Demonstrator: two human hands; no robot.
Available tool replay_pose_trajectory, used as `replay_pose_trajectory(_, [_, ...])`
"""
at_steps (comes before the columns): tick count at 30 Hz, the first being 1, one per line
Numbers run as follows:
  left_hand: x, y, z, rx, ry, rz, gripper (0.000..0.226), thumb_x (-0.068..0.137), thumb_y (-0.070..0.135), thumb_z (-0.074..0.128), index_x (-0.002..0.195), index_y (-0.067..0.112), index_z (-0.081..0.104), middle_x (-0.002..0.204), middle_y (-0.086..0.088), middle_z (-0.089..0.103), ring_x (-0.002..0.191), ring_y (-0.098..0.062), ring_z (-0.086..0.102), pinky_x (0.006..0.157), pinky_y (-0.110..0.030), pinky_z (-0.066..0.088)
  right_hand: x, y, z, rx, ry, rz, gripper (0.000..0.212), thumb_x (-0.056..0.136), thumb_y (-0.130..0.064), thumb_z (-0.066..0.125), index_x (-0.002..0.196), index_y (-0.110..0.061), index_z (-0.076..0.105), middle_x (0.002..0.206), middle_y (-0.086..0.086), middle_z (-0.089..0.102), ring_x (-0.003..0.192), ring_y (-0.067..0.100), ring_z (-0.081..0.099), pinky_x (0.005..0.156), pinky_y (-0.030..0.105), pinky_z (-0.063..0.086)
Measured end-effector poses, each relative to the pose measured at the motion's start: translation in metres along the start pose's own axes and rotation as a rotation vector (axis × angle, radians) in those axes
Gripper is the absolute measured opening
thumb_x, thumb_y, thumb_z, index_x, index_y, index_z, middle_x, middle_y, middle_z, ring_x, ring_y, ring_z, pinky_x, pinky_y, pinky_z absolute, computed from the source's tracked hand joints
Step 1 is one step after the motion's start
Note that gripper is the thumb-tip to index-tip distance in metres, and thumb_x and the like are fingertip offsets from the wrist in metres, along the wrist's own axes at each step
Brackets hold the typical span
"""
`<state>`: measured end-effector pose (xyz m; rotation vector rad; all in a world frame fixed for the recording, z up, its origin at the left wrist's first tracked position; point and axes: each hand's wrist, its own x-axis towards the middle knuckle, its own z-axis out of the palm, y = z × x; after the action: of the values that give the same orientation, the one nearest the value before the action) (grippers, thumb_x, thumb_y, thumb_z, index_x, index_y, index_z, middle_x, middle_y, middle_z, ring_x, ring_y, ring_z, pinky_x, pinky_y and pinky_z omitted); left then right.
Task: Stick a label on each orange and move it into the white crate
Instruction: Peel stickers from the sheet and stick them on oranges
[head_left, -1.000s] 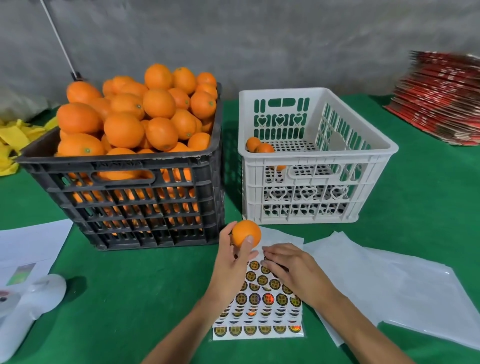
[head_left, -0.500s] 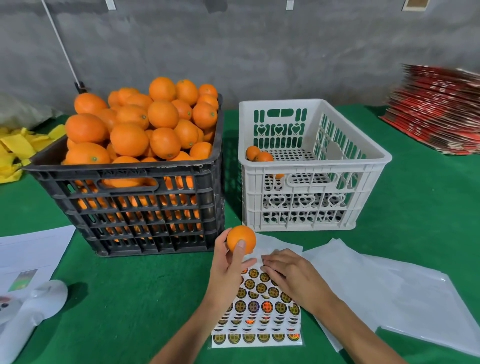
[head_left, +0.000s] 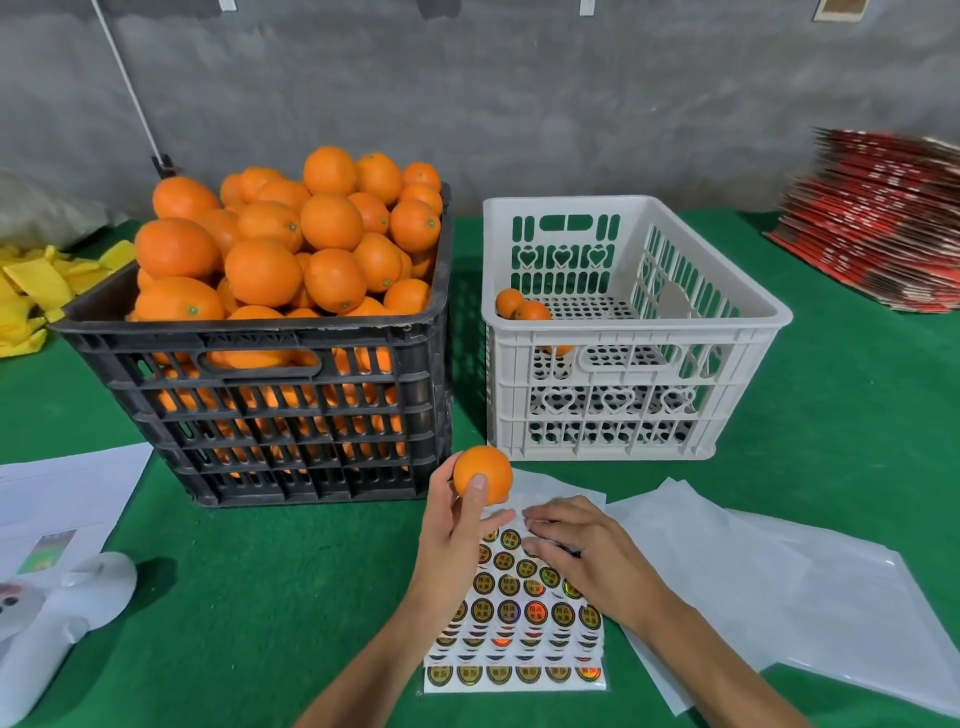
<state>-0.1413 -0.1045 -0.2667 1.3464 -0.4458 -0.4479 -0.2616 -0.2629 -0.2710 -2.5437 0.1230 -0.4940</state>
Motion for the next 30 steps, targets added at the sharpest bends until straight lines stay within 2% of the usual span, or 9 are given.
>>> replay_pose_trajectory(3, [0.000,0.001,0.000,0.021,-0.011,0.008,0.049,0.100,0.051,0.058,0.144,0.031,0.048,0.119,0.018,0.065,0.104,-0.021,0.077,0.099,-0.042,0.060,0.002,-0.003,0.003,0.066,0.076,0.063,0.023,0.097,-0.030,0.072,0.116,-0.020,0.079,0.120,-0.015,0.072,0.116,0.002,0.057,0.103,0.021,0.045])
replay_pose_trajectory(8, [-0.001,0.003,0.001,-0.007,0.008,0.019,0.046,0.102,0.041,0.057,0.145,0.025,0.048,0.130,0.000,0.059,0.104,-0.015,0.076,0.097,-0.045,0.061,0.006,-0.007,0.002,0.321,0.095,0.280,0.010,0.093,-0.025,0.075,0.096,-0.030,0.083,0.109,-0.026,0.072,0.117,0.000,0.058,0.101,0.014,0.042])
replay_pose_trajectory(14, [-0.003,0.006,0.003,-0.009,-0.021,0.030,0.048,0.097,0.049,0.064,0.139,0.031,0.052,0.131,0.003,0.061,0.116,-0.015,0.070,0.090,-0.038,0.062,0.013,-0.008,0.000,0.596,0.155,0.506,0.024,0.091,-0.009,0.072,0.076,-0.024,0.081,0.101,-0.016,0.077,0.101,0.008,0.070,0.092,0.028,0.055])
replay_pose_trajectory(17, [-0.004,0.010,0.003,0.022,-0.044,0.040,0.047,0.095,0.050,0.065,0.138,0.036,0.053,0.130,0.006,0.063,0.115,-0.017,0.071,0.091,-0.040,0.062,0.024,-0.016,-0.011,0.586,0.300,0.604,0.023,0.095,-0.017,0.071,0.077,-0.028,0.080,0.087,-0.016,0.077,0.086,0.006,0.072,0.080,0.024,0.055])
replay_pose_trajectory(20, [-0.003,0.023,0.008,0.093,-0.061,0.067,0.042,0.096,0.053,0.065,0.136,0.046,0.054,0.126,0.010,0.068,0.109,-0.019,0.075,0.095,-0.041,0.061,0.042,-0.041,-0.026,0.409,0.547,0.428,0.018,0.096,-0.019,0.070,0.086,-0.033,0.076,0.089,-0.021,0.074,0.089,0.002,0.069,0.076,0.011,0.050])
replay_pose_trajectory(23, [0.000,0.046,0.016,0.077,-0.041,0.133,0.044,0.095,0.058,0.066,0.136,0.045,0.058,0.129,0.006,0.069,0.117,-0.022,0.071,0.092,-0.037,0.061,0.060,-0.074,-0.034,0.178,0.642,0.203,0.010,0.097,-0.022,0.069,0.100,-0.024,0.078,0.103,-0.022,0.071,0.101,0.002,0.064,0.086,0.014,0.049])
replay_pose_trajectory(25, [0.002,0.060,0.019,0.033,-0.016,0.159,0.050,0.094,0.055,0.067,0.139,0.035,0.059,0.129,0.004,0.070,0.120,-0.022,0.070,0.091,-0.034,0.061,0.067,-0.088,-0.040,0.164,0.647,0.147,0.011,0.097,-0.020,0.070,0.102,-0.024,0.079,0.106,-0.023,0.070,0.104,0.000,0.063,0.090,0.015,0.049])
replay_pose_trajectory(27, [0.005,0.074,0.019,-0.011,0.009,0.173,0.054,0.092,0.051,0.070,0.140,0.028,0.060,0.130,0.001,0.070,0.120,-0.024,0.070,0.092,-0.037,0.062,0.071,-0.096,-0.053,0.273,0.601,0.114,0.014,0.098,-0.018,0.070,0.106,-0.025,0.079,0.110,-0.025,0.069,0.108,-0.001,0.064,0.093,0.016,0.050])
replay_pose_trajectory(30, [0.010,0.095,0.017,-0.059,0.023,0.183,0.045,0.090,0.051,0.076,0.131,0.035,0.068,0.124,-0.001,0.074,0.115,-0.024,0.072,0.089,-0.036,0.062,0.072,-0.099,-0.070,0.257,0.432,0.012,0.027,0.103,-0.027,0.062,0.128,-0.024,0.072,0.131,-0.022,0.063,0.126,-0.005,0.054,0.108,0.018,0.043])
